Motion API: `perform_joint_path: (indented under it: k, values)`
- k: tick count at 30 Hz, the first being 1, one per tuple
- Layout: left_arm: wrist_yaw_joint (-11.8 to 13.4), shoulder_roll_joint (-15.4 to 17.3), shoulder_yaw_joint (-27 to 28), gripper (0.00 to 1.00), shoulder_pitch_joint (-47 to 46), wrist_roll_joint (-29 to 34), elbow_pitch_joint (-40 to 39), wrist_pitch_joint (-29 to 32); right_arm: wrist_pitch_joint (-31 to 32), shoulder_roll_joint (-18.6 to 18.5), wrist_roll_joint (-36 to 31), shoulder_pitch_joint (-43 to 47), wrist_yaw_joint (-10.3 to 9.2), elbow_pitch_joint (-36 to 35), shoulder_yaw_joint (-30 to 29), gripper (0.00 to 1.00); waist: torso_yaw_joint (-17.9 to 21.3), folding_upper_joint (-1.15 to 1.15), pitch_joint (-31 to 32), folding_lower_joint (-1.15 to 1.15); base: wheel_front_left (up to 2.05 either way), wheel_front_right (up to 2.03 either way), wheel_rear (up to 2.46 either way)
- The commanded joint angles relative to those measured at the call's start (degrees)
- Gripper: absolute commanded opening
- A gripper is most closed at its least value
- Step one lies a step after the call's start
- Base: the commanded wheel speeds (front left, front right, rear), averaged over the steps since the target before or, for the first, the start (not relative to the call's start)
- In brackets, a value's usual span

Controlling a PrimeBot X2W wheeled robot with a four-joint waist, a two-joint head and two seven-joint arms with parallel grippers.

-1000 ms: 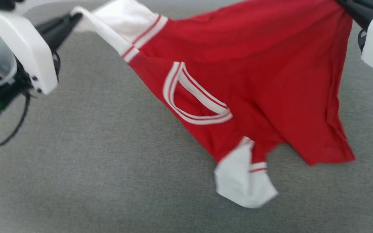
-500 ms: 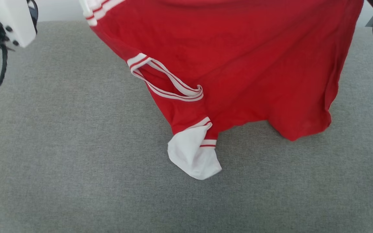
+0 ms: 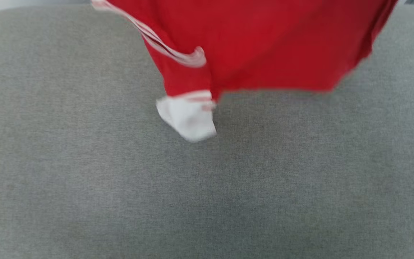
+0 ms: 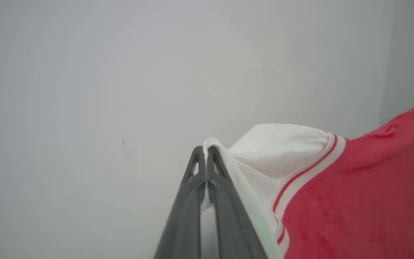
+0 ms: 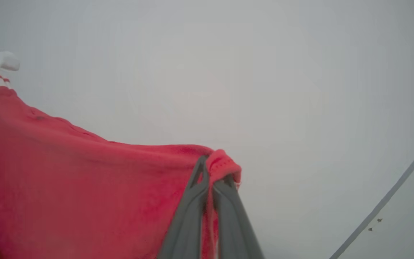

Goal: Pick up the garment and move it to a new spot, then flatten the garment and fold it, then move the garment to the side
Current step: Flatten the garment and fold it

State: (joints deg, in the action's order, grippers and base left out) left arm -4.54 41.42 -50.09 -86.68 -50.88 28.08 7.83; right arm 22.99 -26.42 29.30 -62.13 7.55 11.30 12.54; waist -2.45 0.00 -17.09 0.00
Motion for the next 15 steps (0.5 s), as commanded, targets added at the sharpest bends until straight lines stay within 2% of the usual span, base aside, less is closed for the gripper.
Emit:
perform_joint_path:
  k: [1, 8, 12, 15]
  values:
    - [0.5, -1.1, 0.6, 0.0, -3.3, 2.4, 2.6, -3.2, -3.2, 1.6, -3.3, -2.7, -0.13, 2.6, -0.6, 0.0, 0.7, 0.0, -1.6, 0.0, 0.0, 0.0, 0.0]
    - [2.1, -3.9, 2.4, 0.0, -13.1, 10.6, 9.0, -19.4, -20.0, 6.4, -16.5, -11.3, -0.12, 11.8, -4.5, 0.0, 0.9, 0.0, -3.6, 0.0, 0.0, 0.0, 0.0]
    - [0.3, -4.9, 3.0, 0.0, -13.9, 10.7, 10.0, -22.0, -22.9, 7.7, -19.1, -12.3, -0.12, 15.6, -4.6, 0.0, 0.5, 0.0, -3.7, 0.0, 0.0, 0.0, 0.0]
    - [-1.6, -5.1, 2.1, 0.0, -11.3, 9.8, 10.2, -22.5, -22.6, 7.5, -18.6, -11.0, -0.12, 18.7, -2.7, 0.0, -0.2, 0.0, -3.7, 0.0, 0.0, 0.0, 0.0]
